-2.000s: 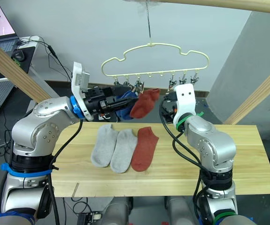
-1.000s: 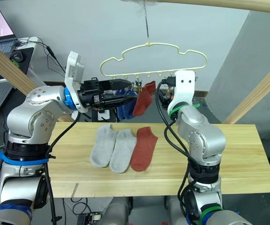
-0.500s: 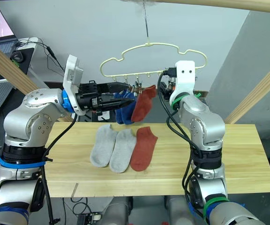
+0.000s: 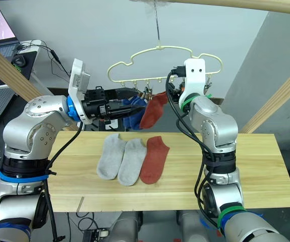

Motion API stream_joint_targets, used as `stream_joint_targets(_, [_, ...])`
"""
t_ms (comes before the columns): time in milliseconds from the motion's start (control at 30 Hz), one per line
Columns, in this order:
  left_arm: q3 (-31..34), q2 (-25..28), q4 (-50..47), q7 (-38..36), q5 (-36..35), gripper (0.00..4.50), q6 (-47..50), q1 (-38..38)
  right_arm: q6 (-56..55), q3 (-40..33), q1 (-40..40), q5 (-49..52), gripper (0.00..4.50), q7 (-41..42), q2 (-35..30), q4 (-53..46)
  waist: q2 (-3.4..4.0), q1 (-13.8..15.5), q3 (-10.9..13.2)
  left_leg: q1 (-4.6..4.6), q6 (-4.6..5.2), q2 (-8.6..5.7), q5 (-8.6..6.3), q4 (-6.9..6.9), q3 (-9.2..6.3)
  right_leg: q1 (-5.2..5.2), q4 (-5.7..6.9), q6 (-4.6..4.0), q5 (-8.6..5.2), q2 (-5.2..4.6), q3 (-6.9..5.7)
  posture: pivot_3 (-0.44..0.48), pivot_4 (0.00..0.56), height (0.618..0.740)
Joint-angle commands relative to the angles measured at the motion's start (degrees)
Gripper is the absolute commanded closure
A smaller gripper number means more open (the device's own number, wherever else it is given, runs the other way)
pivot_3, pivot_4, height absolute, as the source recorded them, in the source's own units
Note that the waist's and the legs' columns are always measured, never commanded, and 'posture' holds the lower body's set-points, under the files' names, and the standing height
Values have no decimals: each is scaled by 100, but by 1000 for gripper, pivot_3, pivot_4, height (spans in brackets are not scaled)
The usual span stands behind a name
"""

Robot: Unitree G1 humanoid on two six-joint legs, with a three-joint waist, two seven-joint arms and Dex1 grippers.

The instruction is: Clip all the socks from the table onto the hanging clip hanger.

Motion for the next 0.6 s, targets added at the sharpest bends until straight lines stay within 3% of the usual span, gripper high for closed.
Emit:
stream_joint_targets(33, [135, 77, -253, 57, -41, 1626, 2, 9, -202, -13, -230, 43, 1786, 31, 48, -16, 0, -2, 0, 0, 0, 0, 0, 0, 0, 0, 1, 0, 0, 0, 0, 91, 286, 740])
stream_joint_targets(467, [131, 101, -292, 174, -17, 1626, 9, 26, -360, 13, -349, 12, 1786, 59, 37, 211, 1, 8, 0, 0, 0, 0, 0, 0, 0, -2, 2, 0, 0, 0, 0, 101, 289, 740])
stream_joint_targets(600, [127, 105, -284, 179, -6, 1626, -1, 25, -385, 33, -353, -34, 3151, 31, 8, 238, 1, 8, 0, 0, 0, 0, 0, 0, 0, -2, 2, 0, 0, 0, 0, 98, 290, 740])
